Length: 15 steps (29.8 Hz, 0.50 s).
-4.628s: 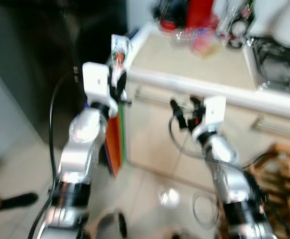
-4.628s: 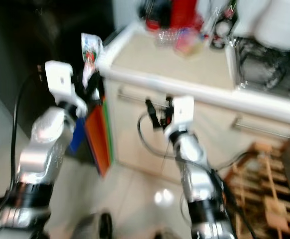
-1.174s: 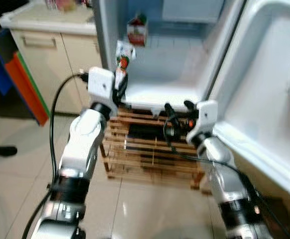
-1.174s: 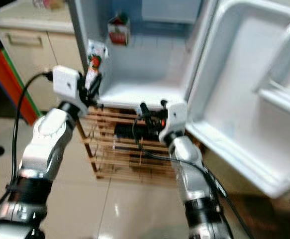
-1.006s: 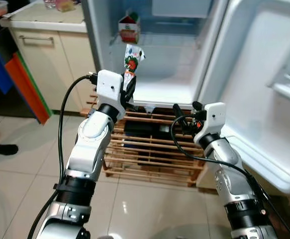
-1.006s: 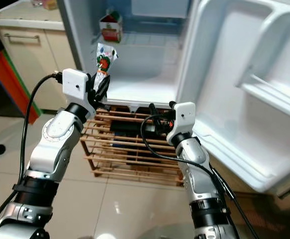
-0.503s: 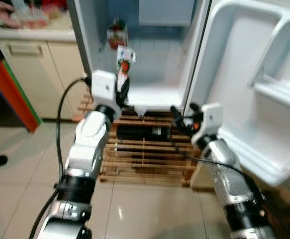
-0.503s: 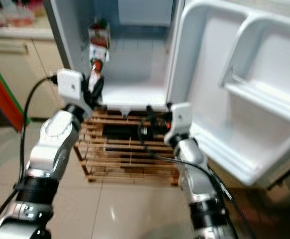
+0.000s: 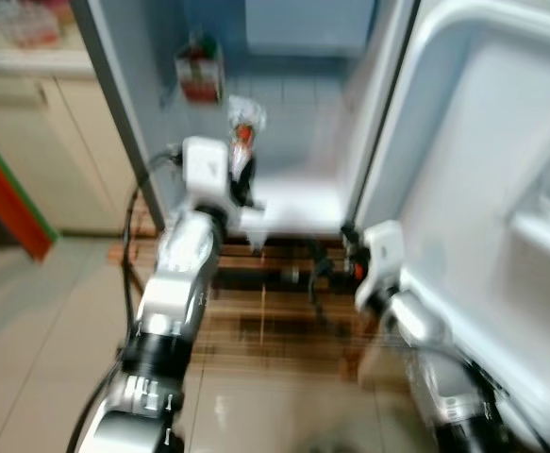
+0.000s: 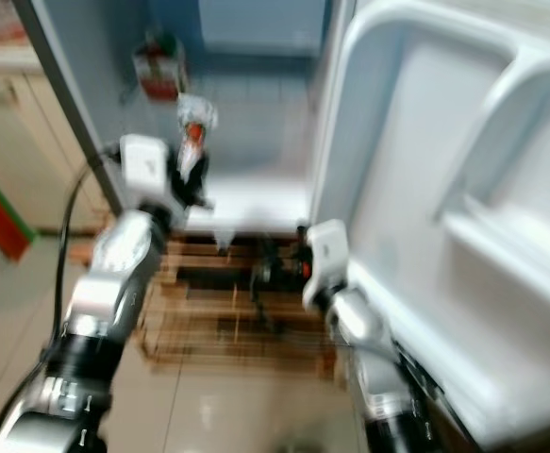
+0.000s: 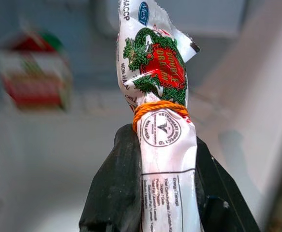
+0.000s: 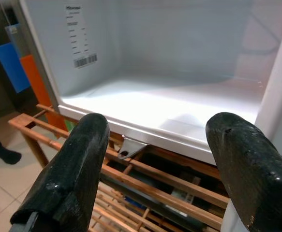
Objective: Restocking fridge
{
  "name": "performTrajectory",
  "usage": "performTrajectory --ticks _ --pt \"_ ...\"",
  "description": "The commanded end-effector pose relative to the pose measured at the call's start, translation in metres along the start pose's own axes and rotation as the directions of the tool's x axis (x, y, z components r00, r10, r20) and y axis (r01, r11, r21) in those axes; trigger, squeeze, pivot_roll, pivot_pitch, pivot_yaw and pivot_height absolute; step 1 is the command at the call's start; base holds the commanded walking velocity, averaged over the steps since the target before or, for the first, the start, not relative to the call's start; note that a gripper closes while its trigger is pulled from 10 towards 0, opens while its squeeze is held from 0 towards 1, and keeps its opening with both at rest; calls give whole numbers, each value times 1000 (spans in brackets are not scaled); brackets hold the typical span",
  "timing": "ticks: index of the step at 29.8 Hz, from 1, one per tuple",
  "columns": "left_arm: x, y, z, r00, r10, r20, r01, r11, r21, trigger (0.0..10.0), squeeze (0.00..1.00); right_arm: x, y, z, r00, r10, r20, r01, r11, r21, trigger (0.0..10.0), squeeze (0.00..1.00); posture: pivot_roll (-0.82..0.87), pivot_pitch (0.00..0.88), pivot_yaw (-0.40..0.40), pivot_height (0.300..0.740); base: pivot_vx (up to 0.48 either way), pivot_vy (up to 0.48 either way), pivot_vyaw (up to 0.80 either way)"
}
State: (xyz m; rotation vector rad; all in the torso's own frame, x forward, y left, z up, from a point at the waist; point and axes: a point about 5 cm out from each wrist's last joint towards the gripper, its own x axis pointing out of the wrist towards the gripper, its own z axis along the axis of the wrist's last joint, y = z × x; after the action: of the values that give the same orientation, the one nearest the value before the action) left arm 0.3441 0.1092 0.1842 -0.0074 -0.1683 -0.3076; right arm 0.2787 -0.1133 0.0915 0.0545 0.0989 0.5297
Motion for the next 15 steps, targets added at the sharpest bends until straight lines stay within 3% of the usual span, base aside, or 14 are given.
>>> performTrajectory --ticks 1,8,15 --pt "-2 9 -1 1000 27 -8 -27 1000 1 0 0 0 -6 7 1000 -10 14 10 1000 6 10000 0 -53 29 -5 740 0 0 0" --pt "1 11 -8 999 24 -48 -23 1000 11 0 0 -9 0 5 998 64 -5 -64 998 8 10000 0 -61 24 -3 740 0 0 0" --pt "5 14 -17 994 21 -107 -23 1000 -11 0 0 -12 -1 4 998 62 -15 -62 998 4 10000 0 -65 15 -3 740 0 0 0"
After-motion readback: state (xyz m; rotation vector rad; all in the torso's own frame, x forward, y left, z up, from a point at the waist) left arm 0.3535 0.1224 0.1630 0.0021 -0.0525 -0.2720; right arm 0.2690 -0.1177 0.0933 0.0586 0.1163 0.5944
